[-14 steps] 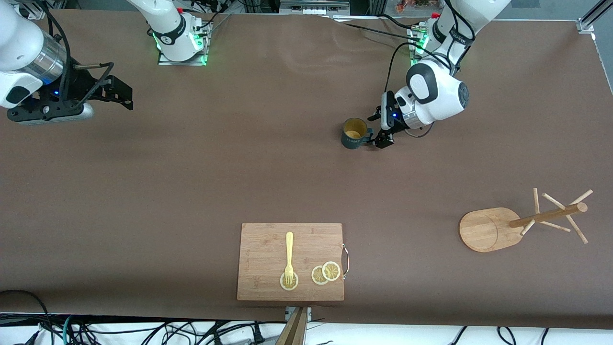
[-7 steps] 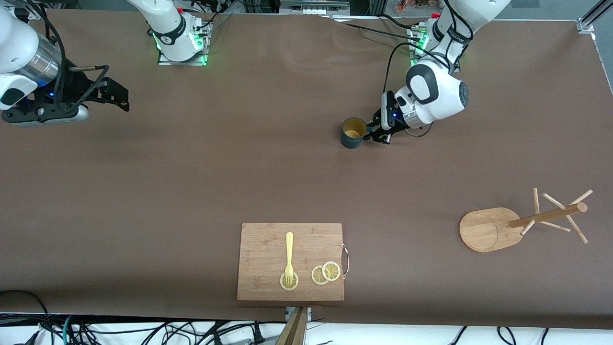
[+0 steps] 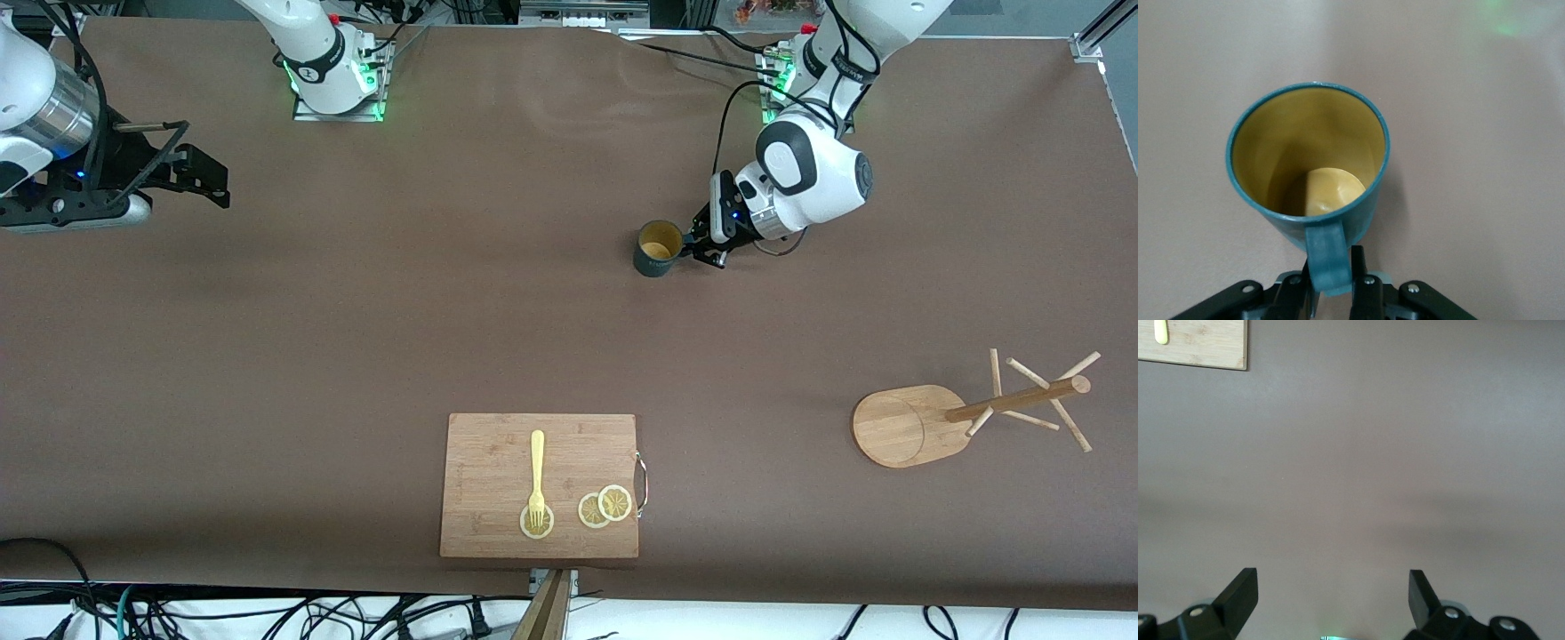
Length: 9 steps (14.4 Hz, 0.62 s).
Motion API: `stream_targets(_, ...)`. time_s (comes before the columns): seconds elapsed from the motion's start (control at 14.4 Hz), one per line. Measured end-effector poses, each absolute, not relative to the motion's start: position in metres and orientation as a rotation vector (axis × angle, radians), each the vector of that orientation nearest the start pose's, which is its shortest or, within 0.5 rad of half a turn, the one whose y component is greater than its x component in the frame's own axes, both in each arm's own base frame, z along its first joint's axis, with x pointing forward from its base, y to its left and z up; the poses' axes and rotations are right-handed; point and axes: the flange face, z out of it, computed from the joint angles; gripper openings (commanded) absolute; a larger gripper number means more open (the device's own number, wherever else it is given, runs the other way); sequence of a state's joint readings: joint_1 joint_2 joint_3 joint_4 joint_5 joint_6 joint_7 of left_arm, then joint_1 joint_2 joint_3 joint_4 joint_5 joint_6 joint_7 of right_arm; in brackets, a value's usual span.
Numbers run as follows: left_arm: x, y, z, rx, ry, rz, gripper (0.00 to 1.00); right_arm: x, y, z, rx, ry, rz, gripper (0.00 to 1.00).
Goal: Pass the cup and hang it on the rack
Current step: 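Carry the mug with the left gripper toward the wooden rack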
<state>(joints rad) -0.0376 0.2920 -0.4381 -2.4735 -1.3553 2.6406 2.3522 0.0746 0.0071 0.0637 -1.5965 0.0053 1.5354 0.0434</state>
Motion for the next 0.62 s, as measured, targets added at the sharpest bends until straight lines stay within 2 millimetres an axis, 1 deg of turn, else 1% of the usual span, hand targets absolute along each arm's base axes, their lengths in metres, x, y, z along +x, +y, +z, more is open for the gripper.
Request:
stream_targets(0.14,0.41,-0.186,0.173,-2.607,2.432,-0.849,0.0,0.547,0.076,0.613,-3.136,-0.146,0.081,1.0)
stream_targets(0.28,0.417,-0.177,0.178,-2.732,2.357,-0.876,0.0,0.548,0.075,0.624,-3.135,-0.144,0.043,1.0)
stream_targets(0.42,0.424,-0.168,0.185,-2.886,2.243,-0.893,0.0,0.549,0.074,0.629,-3.134,-0.139,0.027,1.0)
stream_targets(0.62,0.434,-0.157,0.203,-3.083,2.031,-0.892,0.0,0.55,0.061,0.629,-3.135,-0.103,0.026,1.0)
